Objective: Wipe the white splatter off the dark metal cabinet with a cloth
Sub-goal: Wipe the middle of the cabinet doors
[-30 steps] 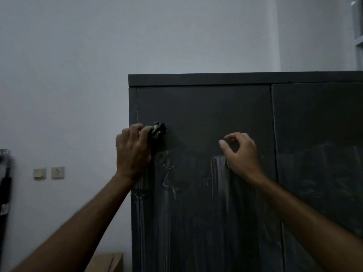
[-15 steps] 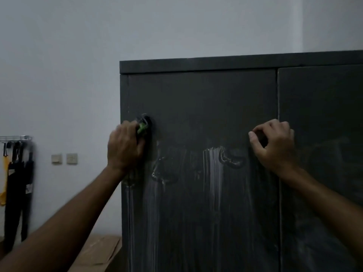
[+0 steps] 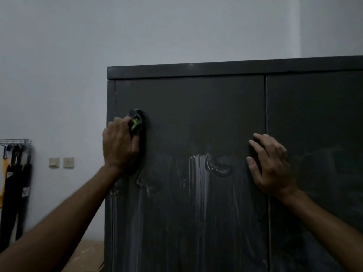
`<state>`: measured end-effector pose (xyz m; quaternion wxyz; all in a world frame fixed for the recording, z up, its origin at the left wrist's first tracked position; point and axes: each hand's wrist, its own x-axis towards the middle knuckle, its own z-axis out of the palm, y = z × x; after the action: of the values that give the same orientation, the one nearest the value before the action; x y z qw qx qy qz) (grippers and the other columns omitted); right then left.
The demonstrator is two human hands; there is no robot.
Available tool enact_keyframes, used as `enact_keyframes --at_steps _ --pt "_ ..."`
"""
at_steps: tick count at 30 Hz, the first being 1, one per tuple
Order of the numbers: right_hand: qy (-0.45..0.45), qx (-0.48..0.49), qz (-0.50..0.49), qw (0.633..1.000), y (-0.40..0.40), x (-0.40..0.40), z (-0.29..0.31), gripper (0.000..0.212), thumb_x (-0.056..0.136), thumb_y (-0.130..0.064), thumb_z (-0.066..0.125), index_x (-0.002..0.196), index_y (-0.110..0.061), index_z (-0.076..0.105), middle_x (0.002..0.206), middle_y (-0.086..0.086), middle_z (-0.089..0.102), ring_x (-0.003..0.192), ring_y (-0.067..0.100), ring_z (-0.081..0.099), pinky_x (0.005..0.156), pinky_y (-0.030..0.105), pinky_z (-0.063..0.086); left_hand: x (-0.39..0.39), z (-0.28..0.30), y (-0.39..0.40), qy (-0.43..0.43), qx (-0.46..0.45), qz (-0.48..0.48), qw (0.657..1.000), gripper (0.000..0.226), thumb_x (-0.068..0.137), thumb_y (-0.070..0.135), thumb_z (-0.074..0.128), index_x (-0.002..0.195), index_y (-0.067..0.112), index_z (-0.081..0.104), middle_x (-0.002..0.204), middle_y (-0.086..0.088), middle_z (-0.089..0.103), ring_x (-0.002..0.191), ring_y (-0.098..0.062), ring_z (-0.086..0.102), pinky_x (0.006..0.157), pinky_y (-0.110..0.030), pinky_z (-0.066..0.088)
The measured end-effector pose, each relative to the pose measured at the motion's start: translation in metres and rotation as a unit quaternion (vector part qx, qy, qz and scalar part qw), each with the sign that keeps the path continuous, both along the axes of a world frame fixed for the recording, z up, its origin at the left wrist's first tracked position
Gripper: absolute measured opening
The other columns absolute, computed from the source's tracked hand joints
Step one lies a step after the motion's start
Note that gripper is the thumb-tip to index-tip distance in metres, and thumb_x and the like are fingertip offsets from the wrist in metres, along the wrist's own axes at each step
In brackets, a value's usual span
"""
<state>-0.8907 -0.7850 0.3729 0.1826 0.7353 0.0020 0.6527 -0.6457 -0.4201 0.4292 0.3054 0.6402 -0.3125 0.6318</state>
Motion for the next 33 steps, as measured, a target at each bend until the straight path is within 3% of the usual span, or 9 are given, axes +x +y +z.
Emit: enact_keyframes --at_steps 6,12,15,18,20,23,25,30,33 --pt "-0.007 -0.029 0.012 0.999 -0.005 0.003 -0.002 0.05 0.1 -0.031 0.052 0.137 0.002 0.059 0.147 0.024 0.05 0.14 0.04 0.043 0.116 0.052 0.034 0.008 -0.074 0.015 -0.15 0.259 0.011 0.954 0.046 0.097 0.045 0.049 0.128 0.012 0.051 0.11 -0.013 0.057 0.085 -0.026 0.047 0.073 -0.039 0.034" --pt "-0.025 -0.05 0.009 0.998 -0.005 0.003 -0.003 0.045 0.099 -0.032 0.055 0.13 0.0 0.064 0.136 0.022 0.054 0.131 0.04 0.047 0.11 0.052 0.038 -0.01 0.008 -0.017 0.021 -0.034 -0.009 0.999 0.038 0.092 0.029 0.051 0.122 0.007 0.053 0.104 -0.017 0.051 0.09 -0.031 0.044 0.08 -0.045 0.034" --pt "-0.039 -0.04 -0.001 0.998 -0.006 0.002 -0.003 0.043 0.098 -0.033 0.056 0.126 -0.002 0.066 0.132 0.021 0.057 0.126 0.041 0.051 0.107 0.052 0.038 -0.033 -0.014 -0.05 -0.063 0.099 -0.031 0.993 0.039 0.093 0.036 0.052 0.124 0.012 0.053 0.107 -0.013 0.054 0.087 -0.025 0.041 0.077 -0.041 0.034" --pt "-0.045 -0.031 -0.01 0.998 -0.006 0.002 -0.004 0.042 0.098 -0.034 0.054 0.124 -0.004 0.067 0.129 0.02 0.059 0.122 0.041 0.053 0.105 0.052 0.037 -0.025 -0.067 -0.036 -0.175 0.304 -0.007 0.936 0.043 0.094 0.044 0.053 0.127 0.016 0.053 0.112 -0.011 0.06 0.087 -0.025 0.05 0.074 -0.039 0.043" --pt "-0.049 -0.036 -0.013 0.998 -0.005 0.003 -0.005 0.042 0.097 -0.035 0.054 0.123 -0.005 0.068 0.128 0.019 0.059 0.121 0.04 0.053 0.105 0.052 0.036 -0.01 -0.058 -0.018 -0.171 0.292 -0.01 0.941 0.043 0.094 0.041 0.053 0.128 0.015 0.053 0.113 -0.012 0.06 0.087 -0.028 0.053 0.075 -0.041 0.042" --pt "-0.049 -0.041 -0.019 0.998 -0.004 0.004 -0.006 0.041 0.097 -0.035 0.055 0.122 -0.005 0.068 0.127 0.018 0.06 0.121 0.038 0.052 0.105 0.053 0.036 -0.009 0.005 -0.021 -0.049 0.072 -0.022 0.996 0.038 0.096 0.034 0.049 0.126 0.011 0.052 0.106 -0.017 0.054 0.086 -0.034 0.05 0.077 -0.044 0.036" --pt "-0.049 -0.038 -0.02 0.998 -0.004 0.003 -0.005 0.042 0.097 -0.035 0.054 0.123 -0.005 0.067 0.126 0.018 0.06 0.121 0.037 0.051 0.105 0.052 0.036 -0.025 0.036 -0.042 0.008 -0.03 -0.029 0.999 0.038 0.095 0.031 0.05 0.126 0.009 0.054 0.107 -0.017 0.053 0.091 -0.031 0.046 0.079 -0.042 0.034" --pt "-0.052 -0.035 -0.015 0.998 -0.003 0.003 -0.004 0.042 0.097 -0.035 0.054 0.123 -0.005 0.068 0.126 0.018 0.06 0.12 0.037 0.052 0.105 0.052 0.036 -0.04 -0.037 -0.055 -0.158 0.261 -0.035 0.952 0.038 0.096 0.04 0.053 0.126 0.016 0.054 0.112 -0.011 0.057 0.088 -0.026 0.048 0.076 -0.041 0.041" --pt "-0.051 -0.038 -0.017 0.998 -0.003 0.004 -0.005 0.042 0.096 -0.035 0.055 0.122 -0.005 0.068 0.126 0.017 0.06 0.12 0.037 0.051 0.105 0.052 0.036 -0.008 -0.041 -0.009 -0.127 0.231 -0.021 0.964 0.042 0.094 0.038 0.051 0.128 0.015 0.052 0.112 -0.014 0.059 0.089 -0.031 0.052 0.077 -0.045 0.045"
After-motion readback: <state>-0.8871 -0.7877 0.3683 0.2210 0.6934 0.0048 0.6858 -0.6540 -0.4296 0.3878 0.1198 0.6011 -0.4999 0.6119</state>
